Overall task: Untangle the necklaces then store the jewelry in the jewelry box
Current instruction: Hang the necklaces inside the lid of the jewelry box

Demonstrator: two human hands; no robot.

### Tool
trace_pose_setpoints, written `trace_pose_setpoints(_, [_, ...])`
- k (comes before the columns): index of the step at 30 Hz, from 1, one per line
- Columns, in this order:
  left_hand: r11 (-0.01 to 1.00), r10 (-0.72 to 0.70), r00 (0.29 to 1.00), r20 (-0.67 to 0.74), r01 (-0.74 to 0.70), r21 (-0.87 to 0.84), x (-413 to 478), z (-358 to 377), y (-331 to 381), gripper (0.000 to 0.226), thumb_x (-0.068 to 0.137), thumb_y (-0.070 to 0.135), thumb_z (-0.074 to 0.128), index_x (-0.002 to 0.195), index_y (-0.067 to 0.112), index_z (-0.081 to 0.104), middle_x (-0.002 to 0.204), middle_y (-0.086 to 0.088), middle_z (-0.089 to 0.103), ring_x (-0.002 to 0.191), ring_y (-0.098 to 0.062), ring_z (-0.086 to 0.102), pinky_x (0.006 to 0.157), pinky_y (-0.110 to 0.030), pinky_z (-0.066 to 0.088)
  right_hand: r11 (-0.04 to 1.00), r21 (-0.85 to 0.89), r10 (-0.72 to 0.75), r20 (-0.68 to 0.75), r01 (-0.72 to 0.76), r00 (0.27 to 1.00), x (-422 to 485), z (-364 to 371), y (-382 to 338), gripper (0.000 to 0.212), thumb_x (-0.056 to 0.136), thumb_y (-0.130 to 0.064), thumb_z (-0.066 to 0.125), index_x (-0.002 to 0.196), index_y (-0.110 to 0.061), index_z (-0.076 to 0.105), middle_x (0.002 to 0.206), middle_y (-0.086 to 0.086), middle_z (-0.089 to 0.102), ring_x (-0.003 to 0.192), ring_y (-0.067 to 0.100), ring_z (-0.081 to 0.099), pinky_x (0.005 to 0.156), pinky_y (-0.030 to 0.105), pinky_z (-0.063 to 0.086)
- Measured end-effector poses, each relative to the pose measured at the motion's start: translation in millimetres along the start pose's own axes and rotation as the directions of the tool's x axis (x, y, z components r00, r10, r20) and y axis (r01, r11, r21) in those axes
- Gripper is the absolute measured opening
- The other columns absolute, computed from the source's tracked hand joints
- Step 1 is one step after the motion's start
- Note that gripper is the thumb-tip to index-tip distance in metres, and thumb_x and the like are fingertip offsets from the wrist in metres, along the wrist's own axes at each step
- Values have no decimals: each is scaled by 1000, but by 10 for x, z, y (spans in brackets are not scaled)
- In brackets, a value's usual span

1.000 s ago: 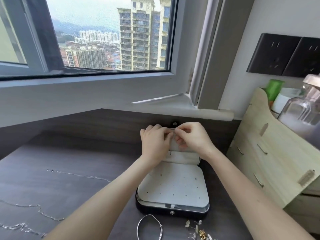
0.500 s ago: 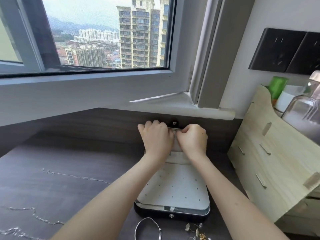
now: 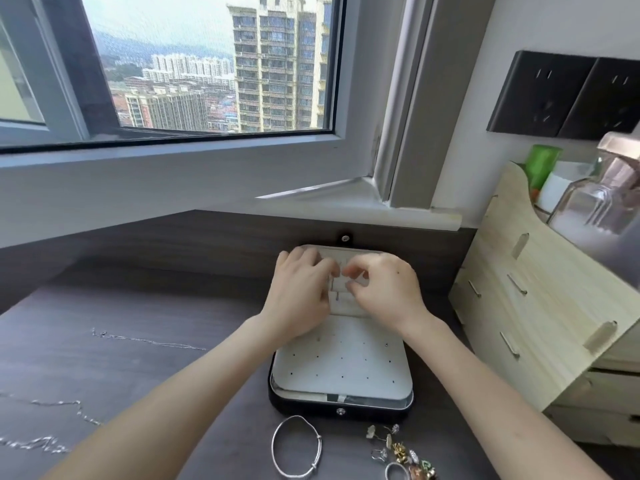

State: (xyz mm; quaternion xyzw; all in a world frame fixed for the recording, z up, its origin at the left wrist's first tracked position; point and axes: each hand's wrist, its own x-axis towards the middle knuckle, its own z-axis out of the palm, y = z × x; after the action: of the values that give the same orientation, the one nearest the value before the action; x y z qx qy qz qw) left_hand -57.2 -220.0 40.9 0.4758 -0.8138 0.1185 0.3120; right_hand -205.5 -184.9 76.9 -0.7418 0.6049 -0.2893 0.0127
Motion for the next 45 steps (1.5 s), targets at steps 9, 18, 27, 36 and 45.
trace_pose_setpoints(9, [995, -85, 995, -43, 83, -49, -141, 55, 34, 17, 60, 12, 49, 64, 19, 64, 65, 1, 53, 61, -26, 51, 60, -31, 26, 995, -96, 14, 127, -2, 992, -8, 141, -26, 15, 89, -28, 56, 94, -27, 71, 85, -8, 55, 94, 17, 47, 72, 31, 40])
trace_pose_setpoints(18, [987, -37, 997, -69, 26, -158, -131, 104, 3, 4, 63, 15, 58, 65, 18, 56, 68, 4, 51, 66, -23, 52, 62, -30, 9, 982, 167, 93, -1, -91, 996, 84, 89, 8, 21, 94, -19, 50, 100, -16, 70, 91, -3, 69, 99, 20, 56, 83, 37, 47])
trace_pose_setpoints(27, [957, 54, 979, -197, -107, -269, -191, -45, 24, 5, 64, 17, 59, 66, 17, 55, 73, 5, 48, 75, -14, 38, 67, -29, 21, 1000, 26, 13, -117, -10, 993, -180, 8, 143, 25, 87, -6, 47, 97, -17, 68, 86, 2, 67, 83, 19, 59, 70, 31, 47])
trace_pose_setpoints(36, [952, 98, 964, -247, -163, -260, -213, -90, 38, 5, 60, 14, 58, 62, 16, 53, 70, 5, 46, 74, -15, 40, 67, -30, 22, 999, 42, -25, -61, 28, 998, -302, -57, 85, 43, 73, -5, 36, 100, -17, 67, 94, 4, 60, 88, 21, 58, 77, 36, 49])
trace_pose_setpoints(45, [988, 5, 986, -165, -31, -152, -157, 34, 29, 3, 64, 19, 57, 61, 19, 58, 68, 4, 52, 69, -21, 50, 67, -30, 22, 996, 56, -69, -113, 76, 991, -369, -83, 12, 34, 78, 6, 45, 92, -15, 68, 89, -1, 65, 89, 15, 55, 74, 28, 44])
